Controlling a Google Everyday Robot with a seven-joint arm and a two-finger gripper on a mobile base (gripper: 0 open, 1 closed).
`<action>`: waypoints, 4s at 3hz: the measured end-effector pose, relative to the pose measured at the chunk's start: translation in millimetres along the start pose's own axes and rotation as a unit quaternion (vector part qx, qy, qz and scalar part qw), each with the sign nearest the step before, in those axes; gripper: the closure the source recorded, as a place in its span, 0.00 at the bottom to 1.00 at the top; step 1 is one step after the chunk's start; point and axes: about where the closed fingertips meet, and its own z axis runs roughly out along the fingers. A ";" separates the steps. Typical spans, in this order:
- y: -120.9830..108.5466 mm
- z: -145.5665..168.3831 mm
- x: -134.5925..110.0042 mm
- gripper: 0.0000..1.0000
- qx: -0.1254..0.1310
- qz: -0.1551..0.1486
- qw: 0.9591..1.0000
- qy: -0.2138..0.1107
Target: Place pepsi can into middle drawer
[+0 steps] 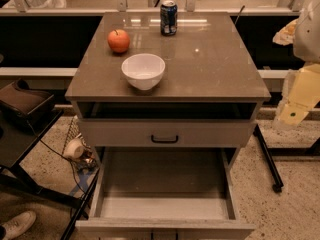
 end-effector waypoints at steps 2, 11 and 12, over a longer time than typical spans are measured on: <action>-30.7 2.8 -6.3 0.00 0.034 0.023 0.998 -0.042; -385.4 153.4 -175.2 0.00 0.269 0.317 0.819 -0.396; -420.8 201.2 -208.3 0.00 0.260 0.338 0.809 -0.404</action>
Offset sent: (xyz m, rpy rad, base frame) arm 0.1415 -0.0188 0.0387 0.3617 -0.3585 -0.1675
